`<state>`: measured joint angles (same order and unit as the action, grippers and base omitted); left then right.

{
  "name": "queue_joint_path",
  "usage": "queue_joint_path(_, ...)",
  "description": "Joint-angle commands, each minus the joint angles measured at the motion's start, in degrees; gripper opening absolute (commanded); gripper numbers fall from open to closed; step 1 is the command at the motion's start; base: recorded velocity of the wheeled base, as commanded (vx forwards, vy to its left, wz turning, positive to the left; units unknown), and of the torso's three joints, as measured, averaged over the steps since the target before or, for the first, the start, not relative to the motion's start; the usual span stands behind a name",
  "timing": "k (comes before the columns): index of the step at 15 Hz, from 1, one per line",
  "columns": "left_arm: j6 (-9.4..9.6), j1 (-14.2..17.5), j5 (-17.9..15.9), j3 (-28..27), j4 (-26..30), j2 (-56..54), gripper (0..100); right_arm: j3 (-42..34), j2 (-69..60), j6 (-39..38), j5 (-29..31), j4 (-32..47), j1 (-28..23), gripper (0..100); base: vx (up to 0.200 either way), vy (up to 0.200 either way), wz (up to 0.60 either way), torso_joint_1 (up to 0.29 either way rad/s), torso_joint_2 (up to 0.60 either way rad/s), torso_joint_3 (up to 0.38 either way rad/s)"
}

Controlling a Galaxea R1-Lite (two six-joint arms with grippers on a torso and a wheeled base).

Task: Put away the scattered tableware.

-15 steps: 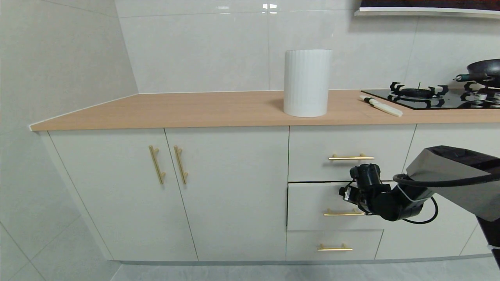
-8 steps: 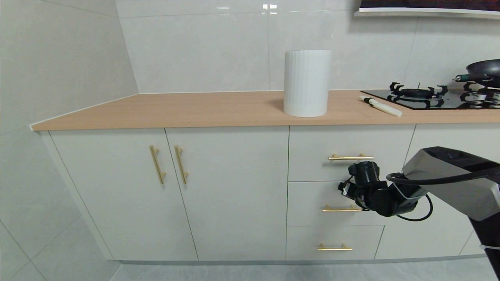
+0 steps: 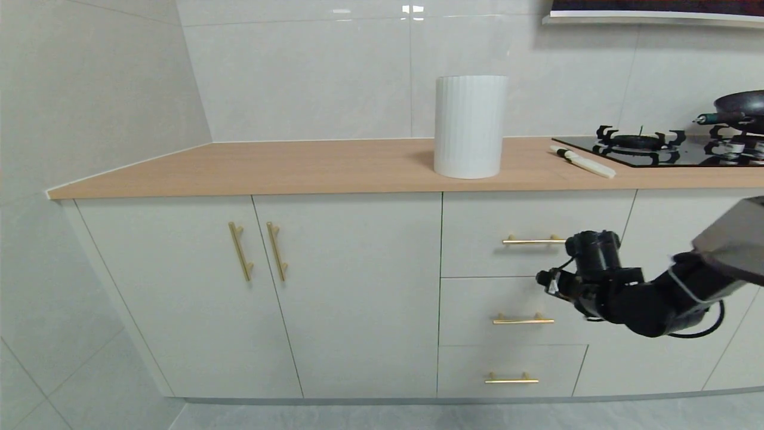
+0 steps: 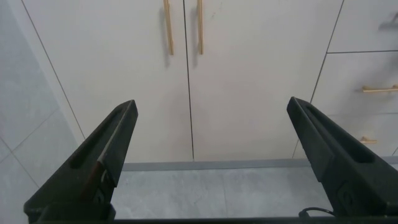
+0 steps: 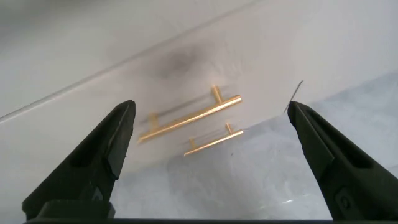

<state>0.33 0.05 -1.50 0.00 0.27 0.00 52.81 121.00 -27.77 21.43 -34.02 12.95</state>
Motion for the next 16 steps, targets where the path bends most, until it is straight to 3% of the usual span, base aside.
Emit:
queue_joint_path(1, 0.02, 0.04, 0.01, 0.00, 0.00, 0.00, 100, -13.70, -27.75, 5.53, 0.45, 1.94, 1.03, 100, 0.000, 0.000, 0.00, 0.000, 0.00, 0.000)
queue_joint_path(3, 0.02, -0.05, 0.01, 0.00, 0.00, 0.00, 100, -22.58, -45.59, 9.58, 1.42, 5.20, 1.64, 100, 0.000, 0.000, 0.00, 0.000, 0.00, 0.000)
queue_joint_path(6, 0.02, 0.04, 0.01, 0.00, 0.00, 0.00, 100, -30.05, -65.37, 13.97, 2.56, 11.70, 1.47, 100, 0.000, 0.000, 0.00, 0.000, 0.00, 0.000)
queue_joint_path(11, 0.02, 0.04, 0.01, 0.00, 0.00, 0.00, 100, -28.73, -98.15, 22.58, 9.77, 40.79, -0.91, 100, 0.000, 0.000, 0.00, 0.000, 0.00, 0.000)
queue_joint_path(16, 0.02, -0.05, 0.01, 0.00, 0.00, 0.00, 100, -29.34, -115.12, 28.56, 11.53, 50.72, -10.57, 100, 0.000, 0.000, 0.00, 0.000, 0.00, 0.000)
